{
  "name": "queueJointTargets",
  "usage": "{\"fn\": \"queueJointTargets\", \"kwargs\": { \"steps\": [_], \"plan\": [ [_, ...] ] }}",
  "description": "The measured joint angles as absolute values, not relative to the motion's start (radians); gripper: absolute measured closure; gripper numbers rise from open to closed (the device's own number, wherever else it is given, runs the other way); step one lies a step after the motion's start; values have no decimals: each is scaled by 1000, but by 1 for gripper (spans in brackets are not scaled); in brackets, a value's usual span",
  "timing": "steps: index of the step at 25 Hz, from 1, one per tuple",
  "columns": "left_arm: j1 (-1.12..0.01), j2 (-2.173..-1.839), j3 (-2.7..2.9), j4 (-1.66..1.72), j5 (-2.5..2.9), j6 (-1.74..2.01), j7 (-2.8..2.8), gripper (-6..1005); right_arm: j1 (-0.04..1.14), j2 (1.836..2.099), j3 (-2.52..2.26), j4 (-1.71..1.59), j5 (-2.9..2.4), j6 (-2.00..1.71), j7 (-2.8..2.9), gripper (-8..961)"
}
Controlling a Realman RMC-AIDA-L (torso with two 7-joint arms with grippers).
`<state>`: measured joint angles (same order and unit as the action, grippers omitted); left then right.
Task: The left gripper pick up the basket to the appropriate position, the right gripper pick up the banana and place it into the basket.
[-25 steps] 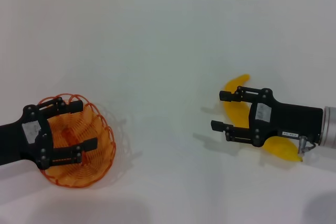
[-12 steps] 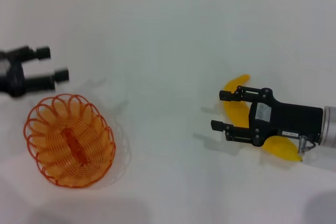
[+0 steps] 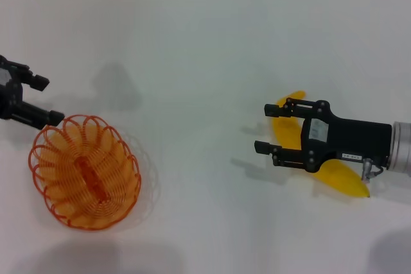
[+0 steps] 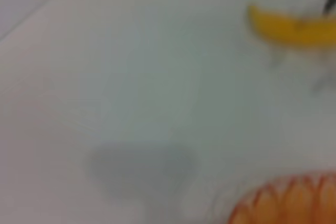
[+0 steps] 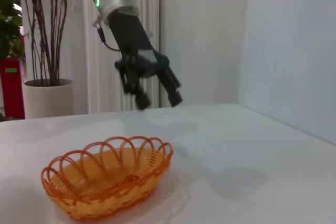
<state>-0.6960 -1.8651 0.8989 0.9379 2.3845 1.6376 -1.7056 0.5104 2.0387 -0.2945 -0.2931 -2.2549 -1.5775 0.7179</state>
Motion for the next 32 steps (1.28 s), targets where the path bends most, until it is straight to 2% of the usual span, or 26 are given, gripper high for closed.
{"fn": "queueJointTargets", "kwargs": {
  "steps": [3,5,6,10,20,26,31,32],
  "plan": [
    [-693,-1917,911,1002,2496,1624,-1650,122,515,2039,-294,-291,-2255,-1581,719,248],
    [-695,-1927,911,1008,2518,1622,-1646,122,517,2040,-294,-291,-2255,-1581,719,248],
    [-706,-1962,912,1019,2582,1606,-1641,122,517,2040,-294,-291,-2255,-1581,719,248],
    [-714,-1991,913,1017,2622,1561,-1635,122,518,2040,-294,-291,-2255,-1582,719,248],
    [-726,-2026,959,1011,2658,1503,-1644,122,526,2042,-295,-290,-2256,-1581,719,248],
    [-737,-2029,986,1003,2655,1485,-1677,258,529,2043,-294,-289,-2257,-1581,719,248],
    [-753,-2029,1017,955,2656,1461,-1683,534,532,2042,-295,-279,-2257,-1581,719,247],
    [-756,-2030,1019,949,2657,1457,-1684,554,532,2042,-295,-279,-2257,-1581,720,247]
  ]
}}
